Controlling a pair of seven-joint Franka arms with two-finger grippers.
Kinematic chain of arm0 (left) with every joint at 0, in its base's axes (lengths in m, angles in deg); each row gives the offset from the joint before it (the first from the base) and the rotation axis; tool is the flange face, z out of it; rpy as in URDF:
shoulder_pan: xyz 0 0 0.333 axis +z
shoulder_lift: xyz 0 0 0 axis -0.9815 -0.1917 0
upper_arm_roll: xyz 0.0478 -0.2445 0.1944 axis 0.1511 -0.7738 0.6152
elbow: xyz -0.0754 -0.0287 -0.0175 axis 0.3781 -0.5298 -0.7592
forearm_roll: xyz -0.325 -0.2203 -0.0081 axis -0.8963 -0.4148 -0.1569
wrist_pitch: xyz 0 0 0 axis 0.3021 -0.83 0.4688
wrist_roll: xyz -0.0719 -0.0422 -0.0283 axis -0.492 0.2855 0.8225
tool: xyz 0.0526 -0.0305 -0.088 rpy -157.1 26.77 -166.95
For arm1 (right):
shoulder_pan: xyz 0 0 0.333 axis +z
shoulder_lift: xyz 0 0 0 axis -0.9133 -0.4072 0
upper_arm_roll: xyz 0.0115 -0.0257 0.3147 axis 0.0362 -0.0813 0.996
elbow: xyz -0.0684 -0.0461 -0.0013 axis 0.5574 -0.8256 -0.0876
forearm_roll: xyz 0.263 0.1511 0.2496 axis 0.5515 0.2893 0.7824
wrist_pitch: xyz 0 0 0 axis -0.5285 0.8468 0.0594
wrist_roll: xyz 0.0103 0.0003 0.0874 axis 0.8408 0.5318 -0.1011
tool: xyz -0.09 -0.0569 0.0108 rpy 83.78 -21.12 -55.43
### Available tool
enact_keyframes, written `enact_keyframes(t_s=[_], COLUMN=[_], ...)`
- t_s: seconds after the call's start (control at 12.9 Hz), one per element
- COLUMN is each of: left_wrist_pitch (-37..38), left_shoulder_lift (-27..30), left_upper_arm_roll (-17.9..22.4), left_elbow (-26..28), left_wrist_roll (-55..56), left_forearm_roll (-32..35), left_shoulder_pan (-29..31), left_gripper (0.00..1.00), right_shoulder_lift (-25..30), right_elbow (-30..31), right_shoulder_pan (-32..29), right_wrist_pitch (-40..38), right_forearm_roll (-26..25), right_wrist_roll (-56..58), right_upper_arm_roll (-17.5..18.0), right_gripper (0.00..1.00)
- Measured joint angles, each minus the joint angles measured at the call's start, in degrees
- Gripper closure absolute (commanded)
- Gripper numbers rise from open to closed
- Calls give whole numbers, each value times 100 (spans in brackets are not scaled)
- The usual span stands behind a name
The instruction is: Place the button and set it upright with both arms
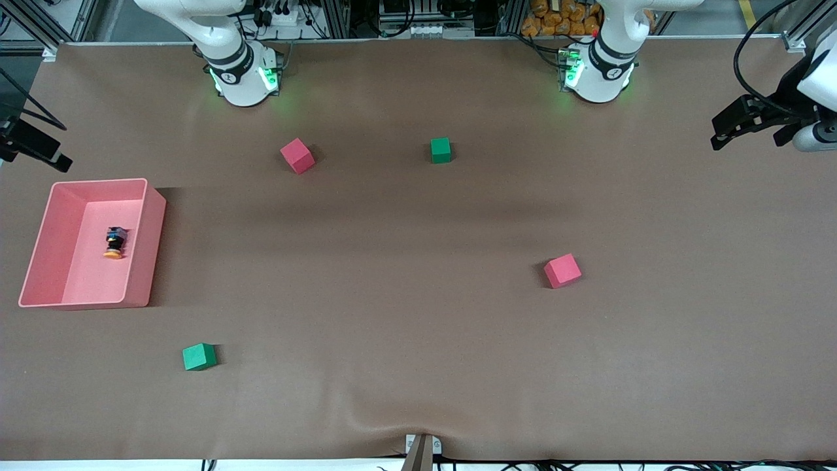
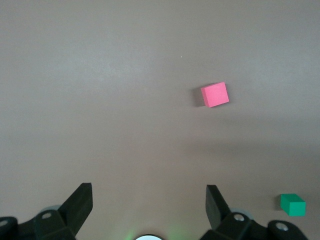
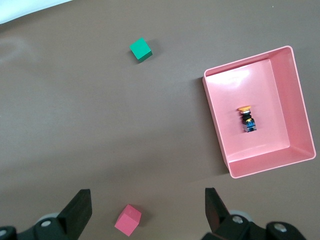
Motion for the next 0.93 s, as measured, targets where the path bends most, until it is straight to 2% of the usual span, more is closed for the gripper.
enact_keyframes(t_s=[0.93], left_wrist_pitch=[190], left_shoulder_lift=[-40], left_upper_arm_roll=[-10], left_elbow=[22], left_wrist_roll=[-109], left_forearm_roll=[0], left_shoulder_pan=[-9], left_gripper=[0], right_shoulder_lift=[-9], right_elbow=[0], right_shoulder_pan=[0], right_wrist_pitch=[-5], right_forearm_roll=[0], right_wrist_roll=[0], right_upper_arm_roll=[-39], right_gripper=[0])
